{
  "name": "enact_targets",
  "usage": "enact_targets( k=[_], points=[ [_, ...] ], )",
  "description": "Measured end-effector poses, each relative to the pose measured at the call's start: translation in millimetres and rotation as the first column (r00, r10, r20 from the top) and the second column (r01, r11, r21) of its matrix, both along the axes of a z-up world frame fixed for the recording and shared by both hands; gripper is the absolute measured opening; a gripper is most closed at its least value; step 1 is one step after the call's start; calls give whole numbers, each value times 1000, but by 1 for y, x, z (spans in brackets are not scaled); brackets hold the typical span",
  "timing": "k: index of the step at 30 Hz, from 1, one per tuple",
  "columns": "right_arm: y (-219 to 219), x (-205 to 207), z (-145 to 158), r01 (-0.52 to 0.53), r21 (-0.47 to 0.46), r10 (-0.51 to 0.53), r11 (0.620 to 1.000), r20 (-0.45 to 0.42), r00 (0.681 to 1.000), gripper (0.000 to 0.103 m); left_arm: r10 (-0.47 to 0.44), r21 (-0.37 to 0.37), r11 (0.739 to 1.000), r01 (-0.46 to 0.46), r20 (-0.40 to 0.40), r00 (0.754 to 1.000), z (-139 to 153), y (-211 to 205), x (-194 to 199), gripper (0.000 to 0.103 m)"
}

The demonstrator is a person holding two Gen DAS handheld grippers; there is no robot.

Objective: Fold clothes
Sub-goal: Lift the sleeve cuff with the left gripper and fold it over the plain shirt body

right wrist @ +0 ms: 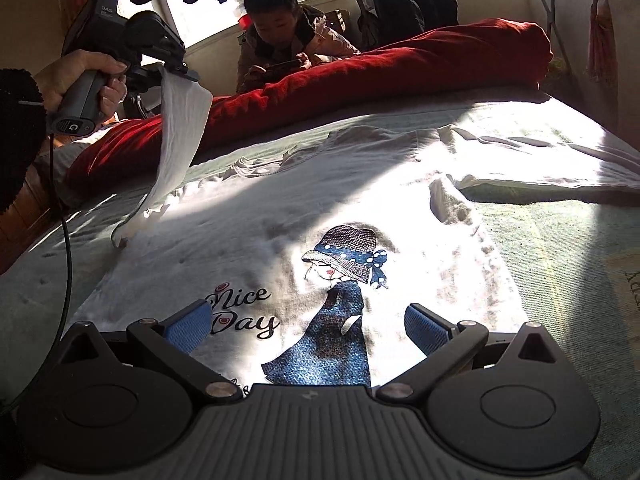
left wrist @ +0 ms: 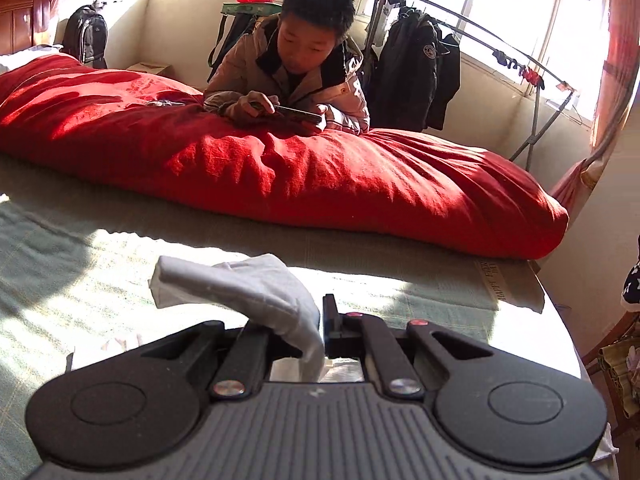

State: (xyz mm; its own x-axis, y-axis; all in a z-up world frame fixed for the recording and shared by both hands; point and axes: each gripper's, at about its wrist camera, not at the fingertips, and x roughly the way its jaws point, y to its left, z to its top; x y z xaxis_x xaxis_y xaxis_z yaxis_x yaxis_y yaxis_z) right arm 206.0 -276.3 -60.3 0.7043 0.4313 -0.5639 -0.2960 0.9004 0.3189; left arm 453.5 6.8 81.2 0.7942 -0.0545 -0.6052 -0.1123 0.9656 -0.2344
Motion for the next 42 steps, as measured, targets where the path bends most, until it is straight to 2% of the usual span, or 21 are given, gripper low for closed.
enact_targets(
  k=[9, 16, 29, 42],
  points=[
    [-7, 2, -1, 19, 6, -19, 1000, -27, 999, 103, -95, 25, 995, 96, -64, 993, -29, -52, 17, 4],
    [-6, 5, -5, 26, -8, -26, 1000, -59, 998, 103, -184, 76, 978, 193, -112, 977, -51, -89, 22, 4],
    [-4, 7, -10, 26, -15, -27, 1000, -90, 996, 103, -243, 101, 959, 264, -182, 953, -90, -119, 25, 5],
    [-4, 8, -11, 25, -25, -27, 999, -97, 995, 103, -286, 164, 933, 321, -206, 936, -103, -143, 21, 5]
  ],
)
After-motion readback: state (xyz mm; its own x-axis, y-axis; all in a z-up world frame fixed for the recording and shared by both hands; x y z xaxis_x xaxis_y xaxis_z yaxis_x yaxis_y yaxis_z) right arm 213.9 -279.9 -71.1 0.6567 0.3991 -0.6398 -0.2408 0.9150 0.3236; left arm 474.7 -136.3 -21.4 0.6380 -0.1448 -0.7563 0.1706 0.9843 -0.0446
